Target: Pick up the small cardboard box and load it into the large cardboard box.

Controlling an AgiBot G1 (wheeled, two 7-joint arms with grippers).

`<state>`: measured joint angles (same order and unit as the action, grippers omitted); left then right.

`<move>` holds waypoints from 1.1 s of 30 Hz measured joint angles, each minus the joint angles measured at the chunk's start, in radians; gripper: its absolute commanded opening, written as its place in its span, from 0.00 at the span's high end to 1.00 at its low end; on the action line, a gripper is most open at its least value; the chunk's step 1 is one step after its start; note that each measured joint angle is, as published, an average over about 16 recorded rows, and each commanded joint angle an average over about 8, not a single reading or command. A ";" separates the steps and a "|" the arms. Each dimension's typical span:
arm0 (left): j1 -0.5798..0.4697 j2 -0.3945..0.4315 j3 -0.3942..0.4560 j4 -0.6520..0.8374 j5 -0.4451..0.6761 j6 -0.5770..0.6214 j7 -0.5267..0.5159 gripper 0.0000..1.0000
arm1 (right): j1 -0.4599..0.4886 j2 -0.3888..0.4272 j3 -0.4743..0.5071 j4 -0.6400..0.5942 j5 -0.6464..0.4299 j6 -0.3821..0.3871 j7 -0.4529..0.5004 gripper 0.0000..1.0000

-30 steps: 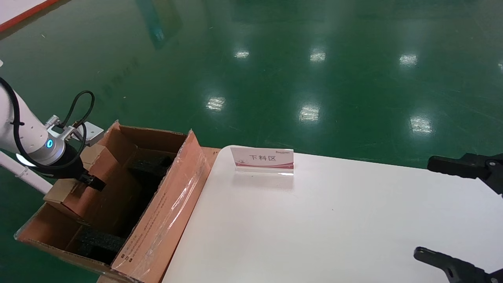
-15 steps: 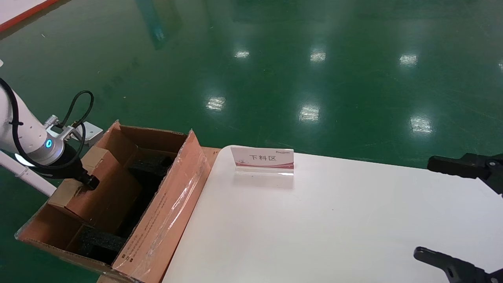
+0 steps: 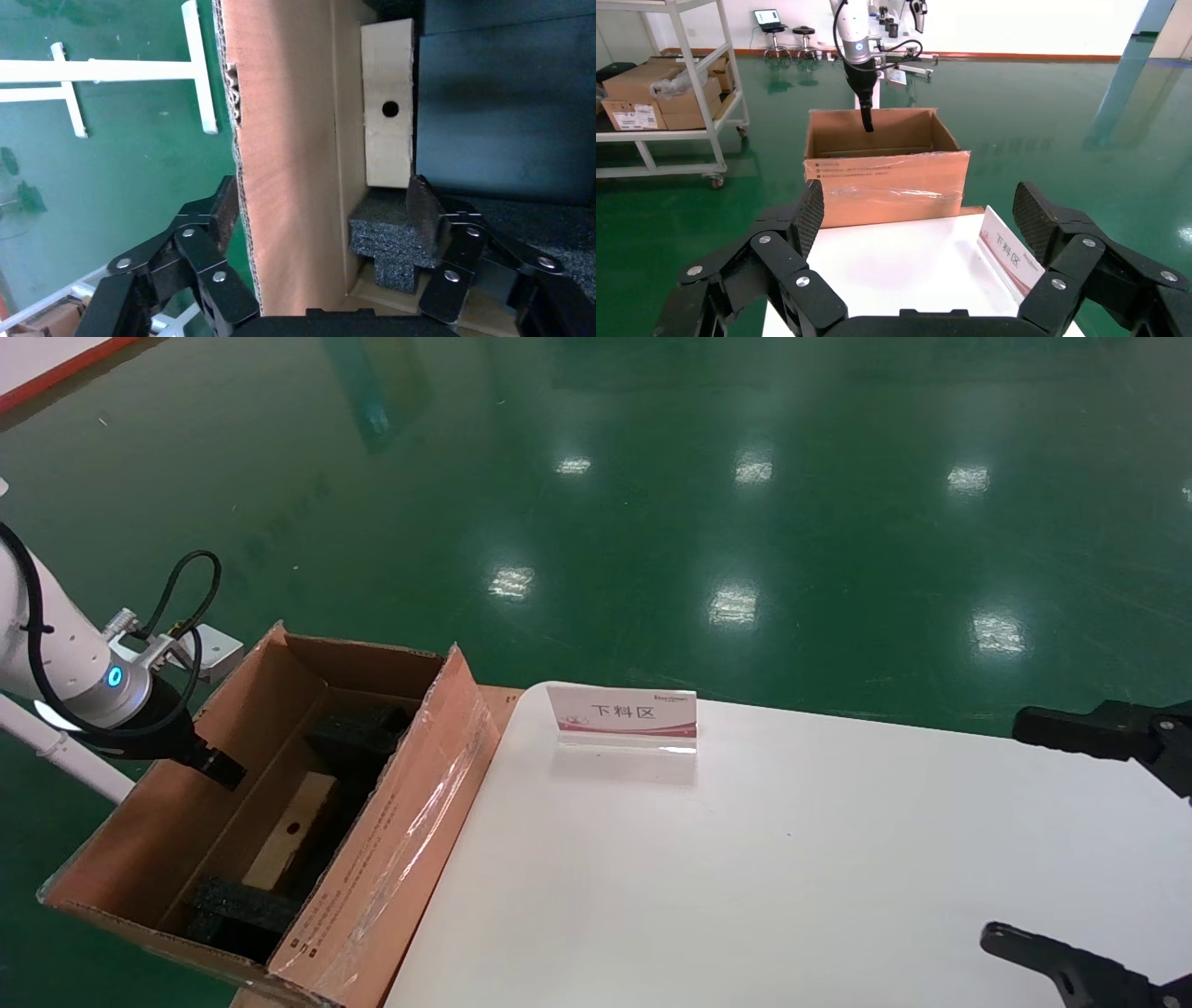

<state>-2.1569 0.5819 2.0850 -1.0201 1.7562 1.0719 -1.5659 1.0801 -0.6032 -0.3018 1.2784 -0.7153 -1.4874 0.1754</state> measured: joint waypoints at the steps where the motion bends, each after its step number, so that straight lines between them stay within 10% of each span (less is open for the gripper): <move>1: -0.005 -0.005 -0.003 -0.012 -0.001 -0.003 0.005 0.00 | 0.000 0.000 0.000 0.000 0.000 0.000 0.000 0.00; 12: -0.103 -0.115 -0.068 -0.218 -0.079 -0.066 0.133 0.00 | 0.000 0.000 -0.001 0.000 0.000 0.000 0.000 0.00; 33: -0.104 -0.247 -0.263 -0.306 -0.643 -0.080 0.679 0.00 | 0.000 0.000 -0.001 -0.001 0.000 0.000 -0.001 0.00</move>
<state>-2.2610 0.3352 1.8220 -1.3264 1.1130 0.9921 -0.8868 1.0805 -0.6028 -0.3031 1.2776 -0.7149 -1.4871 0.1745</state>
